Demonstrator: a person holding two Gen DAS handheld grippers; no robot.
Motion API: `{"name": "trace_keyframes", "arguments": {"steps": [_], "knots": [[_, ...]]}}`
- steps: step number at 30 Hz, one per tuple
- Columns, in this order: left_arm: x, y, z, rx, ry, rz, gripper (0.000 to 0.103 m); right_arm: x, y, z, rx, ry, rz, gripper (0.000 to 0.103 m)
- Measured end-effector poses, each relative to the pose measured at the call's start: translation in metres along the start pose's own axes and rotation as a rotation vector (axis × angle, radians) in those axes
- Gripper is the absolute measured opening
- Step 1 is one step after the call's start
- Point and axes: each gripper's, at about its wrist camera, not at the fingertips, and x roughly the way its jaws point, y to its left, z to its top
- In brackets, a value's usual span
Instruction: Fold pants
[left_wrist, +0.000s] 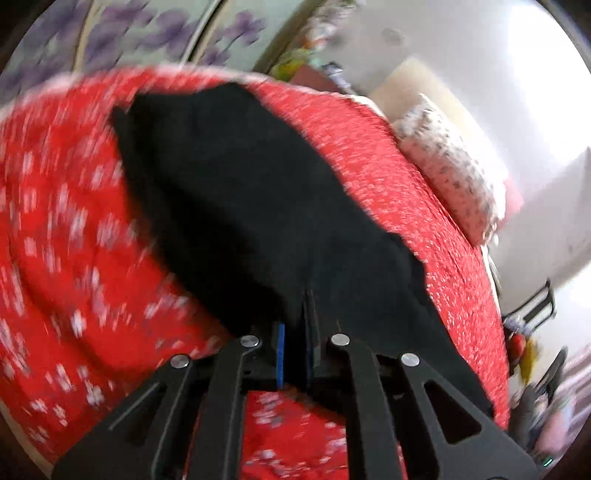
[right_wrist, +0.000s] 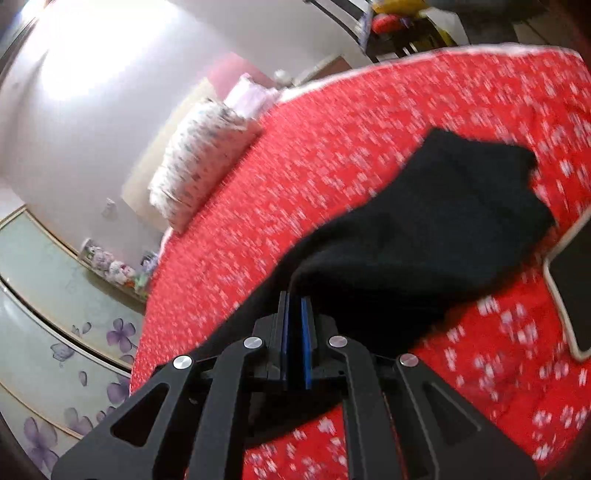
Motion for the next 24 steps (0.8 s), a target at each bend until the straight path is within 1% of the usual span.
{"name": "trace_keyframes", "arguments": {"steps": [1, 3, 4, 6, 7, 8, 9, 10, 11, 12, 13, 14, 15, 16, 17, 19, 20, 21, 24], "knots": [[-0.004, 0.006, -0.001, -0.016, -0.004, -0.024, 0.009, 0.000, -0.002, -0.003, 0.003, 0.008, -0.014, 0.006], [-0.006, 0.007, -0.001, -0.017, -0.005, -0.034, 0.012, -0.002, -0.008, -0.008, 0.006, 0.031, -0.044, 0.006], [-0.008, 0.006, 0.000, -0.008, -0.005, -0.035, 0.012, -0.002, -0.010, -0.009, 0.008, 0.050, -0.058, 0.006], [-0.011, 0.006, -0.002, 0.007, -0.007, -0.044, 0.016, 0.000, -0.015, -0.012, 0.018, 0.115, -0.079, 0.006], [-0.014, 0.005, -0.003, 0.015, -0.010, -0.051, 0.023, 0.001, -0.021, -0.014, 0.040, 0.170, -0.086, 0.010], [-0.019, 0.004, -0.006, 0.037, -0.023, -0.059, 0.032, 0.000, -0.026, -0.016, 0.063, 0.221, -0.087, 0.012], [-0.024, 0.004, -0.009, 0.055, -0.035, -0.060, 0.038, -0.003, -0.030, -0.018, 0.078, 0.253, -0.082, 0.012], [-0.030, 0.002, -0.013, 0.082, -0.054, -0.059, 0.054, -0.011, -0.034, -0.019, 0.094, 0.270, -0.062, 0.012], [-0.036, -0.001, -0.017, 0.116, -0.083, -0.040, 0.070, -0.020, -0.036, -0.019, 0.092, 0.263, -0.056, 0.012], [-0.042, -0.003, -0.022, 0.146, -0.116, -0.020, 0.076, -0.034, -0.037, -0.014, 0.073, 0.228, -0.053, 0.012], [-0.045, -0.006, -0.024, 0.168, -0.135, -0.017, 0.081, -0.047, -0.037, -0.006, 0.056, 0.184, -0.052, 0.012], [-0.047, -0.008, -0.028, 0.201, -0.152, -0.018, 0.083, -0.057, -0.037, 0.002, 0.047, 0.147, -0.059, 0.012], [-0.046, -0.011, -0.030, 0.233, -0.154, -0.015, 0.084, -0.071, -0.038, 0.019, 0.030, 0.080, -0.083, 0.012], [-0.043, -0.013, -0.033, 0.260, -0.144, -0.006, 0.089, -0.077, -0.040, 0.034, 0.021, 0.042, -0.105, 0.014], [-0.039, -0.015, -0.035, 0.273, -0.132, 0.000, 0.090, -0.079, -0.041, 0.050, 0.006, 0.014, -0.133, 0.014], [-0.032, -0.014, -0.041, 0.292, -0.095, 0.008, 0.091, -0.073, -0.046, 0.079, -0.027, 0.006, -0.189, 0.014], [-0.030, -0.016, -0.046, 0.315, -0.106, 0.023, 0.092, -0.066, -0.048, 0.089, -0.041, 0.020, -0.200, 0.014], [-0.030, -0.017, -0.049, 0.338, -0.113, 0.028, 0.093, -0.055, -0.051, 0.101, -0.057, 0.053, -0.236, 0.014], [-0.029, -0.025, -0.056, 0.388, -0.117, 0.041, 0.096, -0.032, -0.055, 0.116, -0.113, 0.099, -0.314, 0.014]]}}
